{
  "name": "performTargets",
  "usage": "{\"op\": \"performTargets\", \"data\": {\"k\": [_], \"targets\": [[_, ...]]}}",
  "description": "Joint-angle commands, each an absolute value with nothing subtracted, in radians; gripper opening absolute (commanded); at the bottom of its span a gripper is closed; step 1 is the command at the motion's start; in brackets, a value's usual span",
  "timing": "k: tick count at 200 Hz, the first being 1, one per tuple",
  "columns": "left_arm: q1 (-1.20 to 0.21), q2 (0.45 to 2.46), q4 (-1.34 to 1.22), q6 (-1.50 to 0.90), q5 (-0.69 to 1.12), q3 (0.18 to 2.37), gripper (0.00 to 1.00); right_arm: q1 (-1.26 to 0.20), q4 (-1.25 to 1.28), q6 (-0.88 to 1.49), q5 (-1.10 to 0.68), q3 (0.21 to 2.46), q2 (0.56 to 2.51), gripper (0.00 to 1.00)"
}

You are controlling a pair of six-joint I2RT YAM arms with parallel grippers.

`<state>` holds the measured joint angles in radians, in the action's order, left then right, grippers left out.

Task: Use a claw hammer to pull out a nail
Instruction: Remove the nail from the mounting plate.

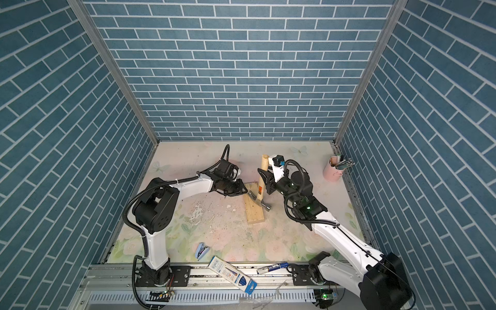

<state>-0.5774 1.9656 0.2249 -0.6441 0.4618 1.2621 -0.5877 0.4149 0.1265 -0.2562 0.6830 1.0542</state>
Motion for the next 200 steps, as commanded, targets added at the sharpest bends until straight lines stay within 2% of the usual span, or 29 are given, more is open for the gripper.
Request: {"op": "performTargets", "data": {"k": [1, 200], "targets": [[-0.578, 2.009, 0.269, -0.65, 0.423, 1.225, 0.31, -0.583, 0.459, 0.117, -0.298, 0.64, 1.05, 0.0], [-0.579, 2.025, 0.256, -0.682, 0.425, 1.203, 0.31, -0.583, 0.755, 0.15, -0.287, 0.4, 1.011, 0.0]]}}
